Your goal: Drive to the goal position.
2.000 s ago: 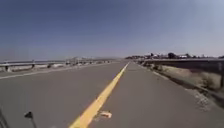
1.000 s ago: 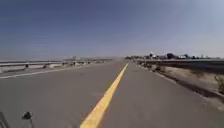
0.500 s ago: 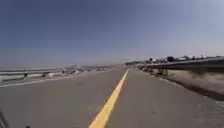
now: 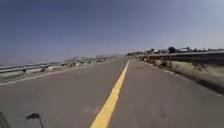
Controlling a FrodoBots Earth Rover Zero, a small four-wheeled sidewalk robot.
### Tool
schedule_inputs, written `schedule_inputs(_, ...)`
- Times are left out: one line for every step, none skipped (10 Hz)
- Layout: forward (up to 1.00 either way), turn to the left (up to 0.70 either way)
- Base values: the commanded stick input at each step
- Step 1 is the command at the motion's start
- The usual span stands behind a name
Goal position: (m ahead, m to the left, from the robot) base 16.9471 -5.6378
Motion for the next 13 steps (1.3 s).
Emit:
schedule_inputs(0.50,0.00)
schedule_inputs(0.50,-0.02)
schedule_inputs(0.50,-0.05)
schedule_inputs(0.50,-0.50)
schedule_inputs(0.50,-0.50)
schedule_inputs(0.50,0.00)
schedule_inputs(0.50,0.00)
schedule_inputs(0.50,0.00)
schedule_inputs(0.50,0.00)
schedule_inputs(0.50,0.00)
schedule_inputs(0.50,0.00)
schedule_inputs(0.50,0.00)
schedule_inputs(0.50,0.00)
